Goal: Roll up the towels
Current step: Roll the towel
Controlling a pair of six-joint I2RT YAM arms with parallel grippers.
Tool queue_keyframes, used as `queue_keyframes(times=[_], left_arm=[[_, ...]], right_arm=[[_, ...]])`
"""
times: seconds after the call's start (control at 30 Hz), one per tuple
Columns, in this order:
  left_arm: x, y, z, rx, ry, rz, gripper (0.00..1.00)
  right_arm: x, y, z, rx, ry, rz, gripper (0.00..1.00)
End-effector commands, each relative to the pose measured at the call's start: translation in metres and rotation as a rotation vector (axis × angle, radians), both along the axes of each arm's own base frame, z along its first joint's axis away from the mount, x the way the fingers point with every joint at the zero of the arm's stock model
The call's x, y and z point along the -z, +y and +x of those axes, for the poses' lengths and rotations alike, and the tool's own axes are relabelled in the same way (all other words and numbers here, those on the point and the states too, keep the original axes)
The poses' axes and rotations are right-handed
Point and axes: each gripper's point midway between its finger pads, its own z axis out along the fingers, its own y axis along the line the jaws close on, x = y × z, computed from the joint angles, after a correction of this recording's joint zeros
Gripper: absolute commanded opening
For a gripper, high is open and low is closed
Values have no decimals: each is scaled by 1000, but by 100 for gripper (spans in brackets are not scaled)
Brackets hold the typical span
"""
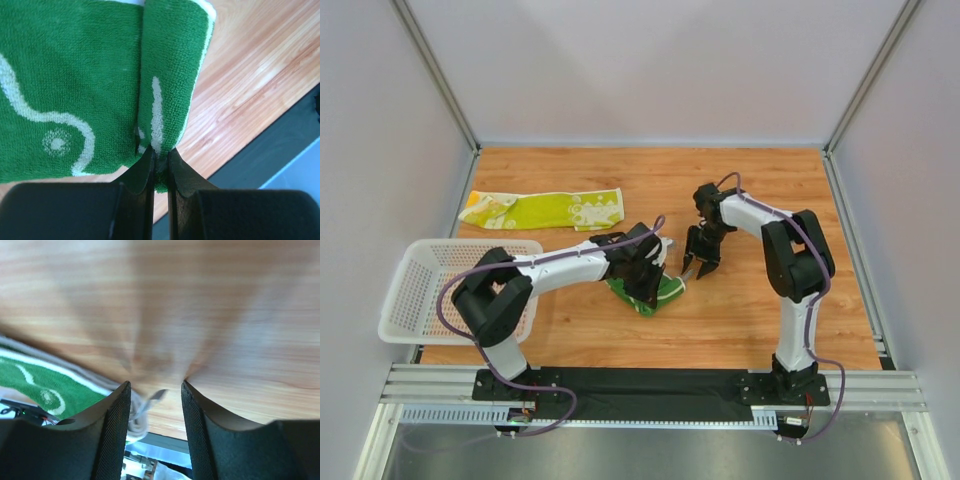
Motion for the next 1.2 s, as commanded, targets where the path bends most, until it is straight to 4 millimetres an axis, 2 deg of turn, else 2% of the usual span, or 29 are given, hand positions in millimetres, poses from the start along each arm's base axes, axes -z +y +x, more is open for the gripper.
queue_keyframes(times=[0.0,0.1,0.3,0.37,0.4,0.43,0.47,0.5,0.6,0.63,0.67,0.73,0.77,0.87,0.97,1.17], left_arm=[[-17,2,-1,-65,106,-29,0],[-14,13,2,-147,190,-22,0],[-6,30,7,-286,318,-81,0],[2,39,8,-331,351,-62,0],[7,43,6,-355,378,-52,0],[10,45,4,-366,401,-51,0],[16,50,6,-394,424,-40,0],[21,54,3,-417,450,-33,0],[34,61,2,-462,502,-52,0],[34,61,2,-487,533,-73,0],[42,64,0,-500,552,-80,0],[46,67,1,-534,595,-102,0],[51,70,-1,-548,614,-98,0],[58,74,-2,-579,653,-95,0],[61,77,-1,-604,680,-94,0],[67,80,0,-617,723,-90,0]], right_arm=[[-11,-27,21,28,-70,-46,47],[-16,-39,28,58,-81,-44,47],[-27,-47,32,84,-97,-20,47],[-36,-39,32,82,-124,37,47],[-37,-30,23,73,-107,103,47],[-39,-22,26,67,-139,152,47],[-49,-16,25,66,-170,193,48],[-47,-9,11,56,-142,248,49],[-63,17,12,26,-223,400,53],[-58,20,1,22,-207,427,54],[-62,29,-5,16,-207,458,57],[-67,42,-12,-17,-223,517,59],[-64,50,-22,-44,-209,525,59],[-64,68,-33,-98,-221,545,60],[-60,80,-34,-123,-239,551,60],[-42,93,-19,-133,-274,560,59]])
